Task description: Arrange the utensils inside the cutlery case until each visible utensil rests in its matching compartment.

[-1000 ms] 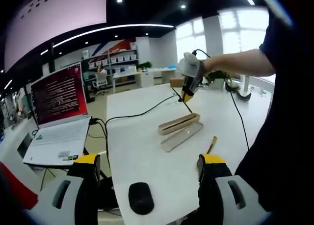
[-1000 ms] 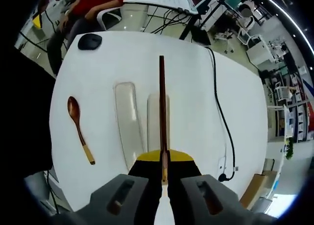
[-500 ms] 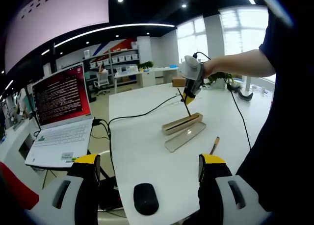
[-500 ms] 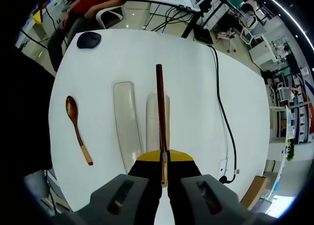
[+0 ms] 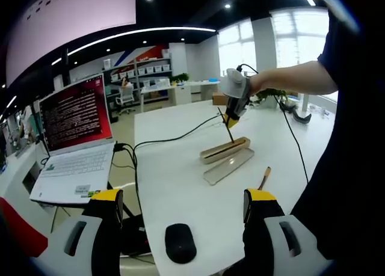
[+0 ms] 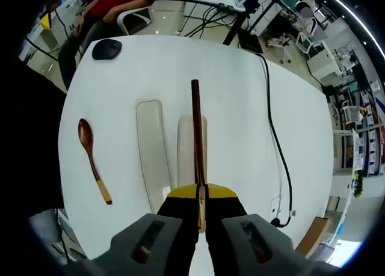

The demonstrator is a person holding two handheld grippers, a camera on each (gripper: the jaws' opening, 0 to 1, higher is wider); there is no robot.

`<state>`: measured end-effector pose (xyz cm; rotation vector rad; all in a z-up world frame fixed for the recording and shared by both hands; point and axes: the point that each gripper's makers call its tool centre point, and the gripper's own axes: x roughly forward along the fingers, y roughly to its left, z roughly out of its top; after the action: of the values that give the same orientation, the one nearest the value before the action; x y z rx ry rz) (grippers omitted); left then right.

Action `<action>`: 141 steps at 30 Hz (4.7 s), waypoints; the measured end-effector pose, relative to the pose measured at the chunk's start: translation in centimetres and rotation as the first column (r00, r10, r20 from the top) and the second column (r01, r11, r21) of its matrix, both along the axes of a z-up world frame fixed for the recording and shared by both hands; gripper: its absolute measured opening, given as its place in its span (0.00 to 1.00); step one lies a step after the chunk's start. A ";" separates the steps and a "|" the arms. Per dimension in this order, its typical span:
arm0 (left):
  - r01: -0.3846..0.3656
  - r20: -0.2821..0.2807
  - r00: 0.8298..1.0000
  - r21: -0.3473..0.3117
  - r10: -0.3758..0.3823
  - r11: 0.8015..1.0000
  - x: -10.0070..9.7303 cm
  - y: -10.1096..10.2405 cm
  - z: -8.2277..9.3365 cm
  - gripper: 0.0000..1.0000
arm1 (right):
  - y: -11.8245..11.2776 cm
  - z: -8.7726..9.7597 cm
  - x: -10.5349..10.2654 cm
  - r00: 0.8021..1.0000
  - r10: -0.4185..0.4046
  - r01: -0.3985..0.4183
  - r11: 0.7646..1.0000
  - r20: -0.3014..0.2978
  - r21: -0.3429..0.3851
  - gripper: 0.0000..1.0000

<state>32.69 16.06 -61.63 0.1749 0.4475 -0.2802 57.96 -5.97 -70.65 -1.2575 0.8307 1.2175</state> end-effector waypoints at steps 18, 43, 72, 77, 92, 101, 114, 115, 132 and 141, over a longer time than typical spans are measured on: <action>-0.018 -0.009 1.000 -0.008 0.018 1.000 -0.3 0.9 -0.5 0.84 | 0.2 -0.9 0.9 1.000 -0.019 0.019 1.000 -0.014 0.002 0.00; -0.046 -0.039 0.998 -0.008 0.046 0.999 -0.1 2.1 -0.9 0.84 | -0.1 -4.3 1.4 0.998 -0.034 0.031 0.998 -0.052 -0.046 0.00; -0.045 -0.071 0.996 0.002 0.045 0.999 1.0 2.1 -1.7 0.85 | -1.2 -7.8 1.5 0.992 -0.061 0.053 0.996 -0.115 -0.070 0.00; -0.047 -0.080 0.996 0.002 0.047 0.999 0.9 2.7 -2.2 0.85 | -1.3 -8.6 1.9 0.990 -0.070 0.062 0.996 -0.119 -0.071 0.00; -0.057 -0.100 0.993 0.001 0.057 0.998 0.8 2.3 -2.6 0.85 | -1.3 -9.7 2.0 0.988 -0.080 0.068 0.993 -0.130 -0.094 0.00; -0.068 -0.108 0.992 -0.006 0.067 0.998 0.2 3.9 -3.6 0.85 | -1.2 -10.5 2.0 0.987 -0.077 0.062 0.992 -0.139 -0.113 0.00; -0.069 -0.112 0.991 0.001 0.069 0.998 0.3 3.4 -3.2 0.85 | -1.3 -10.8 2.1 0.984 -0.084 0.066 0.991 -0.159 -0.116 0.00; -0.069 -0.113 0.991 0.002 0.069 0.998 0.2 3.7 -3.3 0.85 | -1.3 -10.7 2.2 0.984 -0.082 0.064 0.991 -0.156 -0.114 0.00; -0.053 -0.092 0.994 0.007 0.053 0.999 0.4 3.6 -3.0 0.85 | -1.8 -7.9 1.5 0.992 -0.074 0.069 0.997 -0.105 -0.045 0.06; -0.055 -0.063 0.996 0.007 0.055 0.998 -0.3 2.3 -2.4 0.85 | -2.0 -5.7 1.2 0.997 -0.067 0.068 0.997 -0.038 0.019 0.21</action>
<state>32.39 18.38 -64.07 0.1593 0.5153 -0.2311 59.19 -8.00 -76.37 -1.1844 0.8799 1.1953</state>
